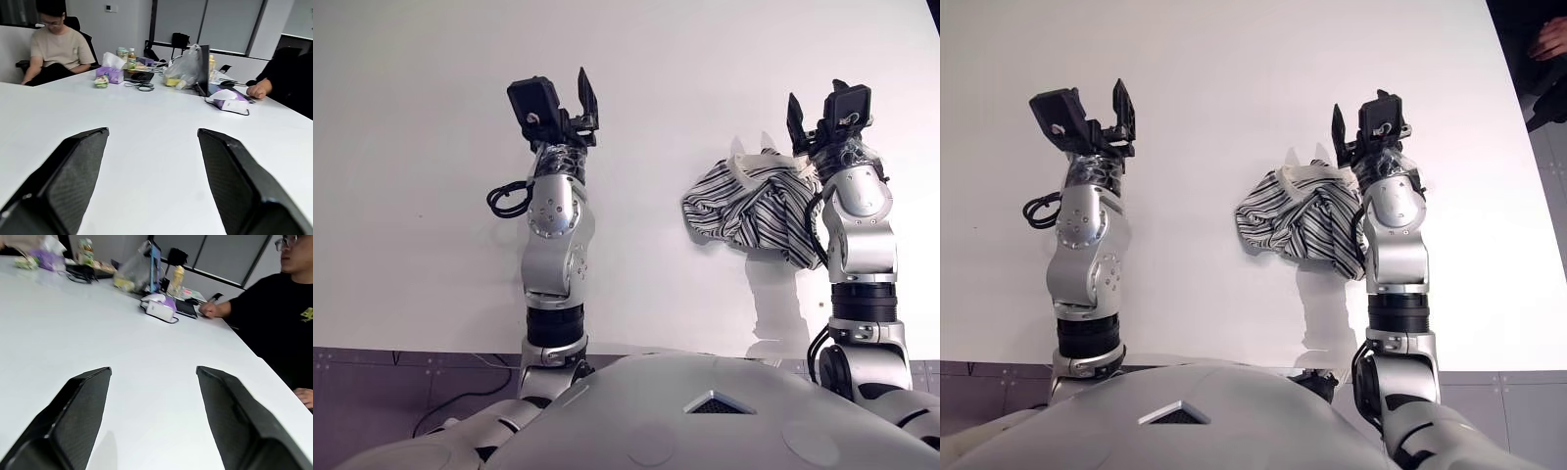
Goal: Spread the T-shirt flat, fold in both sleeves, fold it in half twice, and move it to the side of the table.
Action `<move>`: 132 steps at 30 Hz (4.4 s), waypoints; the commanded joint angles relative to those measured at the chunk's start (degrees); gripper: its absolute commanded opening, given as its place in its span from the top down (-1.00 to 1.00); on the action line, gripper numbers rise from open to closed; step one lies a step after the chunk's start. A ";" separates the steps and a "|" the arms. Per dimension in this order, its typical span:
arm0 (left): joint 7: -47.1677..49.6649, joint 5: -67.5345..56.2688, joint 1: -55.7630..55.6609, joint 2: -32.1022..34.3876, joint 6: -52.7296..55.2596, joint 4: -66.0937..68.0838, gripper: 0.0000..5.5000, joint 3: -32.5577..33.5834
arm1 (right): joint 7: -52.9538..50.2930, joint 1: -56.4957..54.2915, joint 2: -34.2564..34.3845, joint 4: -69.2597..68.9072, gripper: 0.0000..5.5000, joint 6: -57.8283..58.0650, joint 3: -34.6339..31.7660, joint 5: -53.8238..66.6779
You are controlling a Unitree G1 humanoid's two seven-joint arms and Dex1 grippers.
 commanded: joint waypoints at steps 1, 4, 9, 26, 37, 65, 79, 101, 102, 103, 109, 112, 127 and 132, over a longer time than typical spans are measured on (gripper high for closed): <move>-0.40 -0.75 1.09 -1.66 -0.55 -2.44 -0.23 0.44 | -3.18 -3.17 3.31 -4.86 -0.16 -1.24 -0.34 0.16; -0.87 0.47 1.22 -0.87 -0.40 -3.20 -0.23 -1.33 | -1.51 -2.38 2.95 -9.62 -0.16 0.03 1.07 -0.04; -1.93 -2.35 5.40 -2.24 2.60 -6.38 -0.23 -3.86 | 7.06 4.98 -5.26 -16.10 -0.16 1.06 3.81 -2.78; -6.97 -5.54 6.66 0.59 4.36 -9.01 -0.23 -5.40 | 19.76 6.35 -8.40 -14.19 -0.16 3.58 2.02 8.51; -1.54 0.73 6.54 -1.09 4.94 -9.13 -0.23 -4.30 | 7.44 5.45 -2.30 -13.74 -0.16 5.84 1.47 4.40; -14.38 -5.27 8.54 5.45 10.02 -12.48 -0.23 -5.21 | 41.70 3.60 -21.34 -5.29 -0.16 -10.32 29.51 -17.49; -29.64 -8.10 12.63 23.94 10.33 -13.34 -0.23 4.26 | 46.52 -2.57 -17.05 -19.38 -0.16 15.79 4.59 9.78; -43.77 -15.79 -3.19 23.54 16.30 17.34 0.03 -1.16 | 34.54 -1.37 -12.60 4.01 -0.06 19.39 9.22 6.84; -44.09 -15.24 -3.60 23.53 16.41 18.38 0.08 -2.15 | 33.95 -1.15 -12.47 4.67 0.00 18.80 9.80 6.22; -44.41 -14.84 -3.85 23.54 16.33 19.20 0.15 -2.90 | 33.49 -1.00 -12.40 5.16 0.08 18.28 10.21 5.82; -44.95 -13.59 -5.27 23.70 15.45 22.32 0.49 -3.92 | 31.59 -0.68 -11.78 6.73 0.47 15.64 12.27 3.80; -44.76 -12.89 -5.49 24.14 15.39 22.96 0.64 -3.76 | 30.64 -0.54 -11.58 6.81 0.65 15.27 12.57 3.73; -34.80 -12.02 -7.44 22.24 3.95 9.24 0.95 6.85 | 26.62 -8.72 -3.47 -2.54 0.96 15.19 -3.78 22.71; -34.06 -13.39 -16.28 23.05 2.24 7.51 0.95 9.92 | 26.25 -18.44 -2.85 -1.98 0.96 17.05 -7.24 29.65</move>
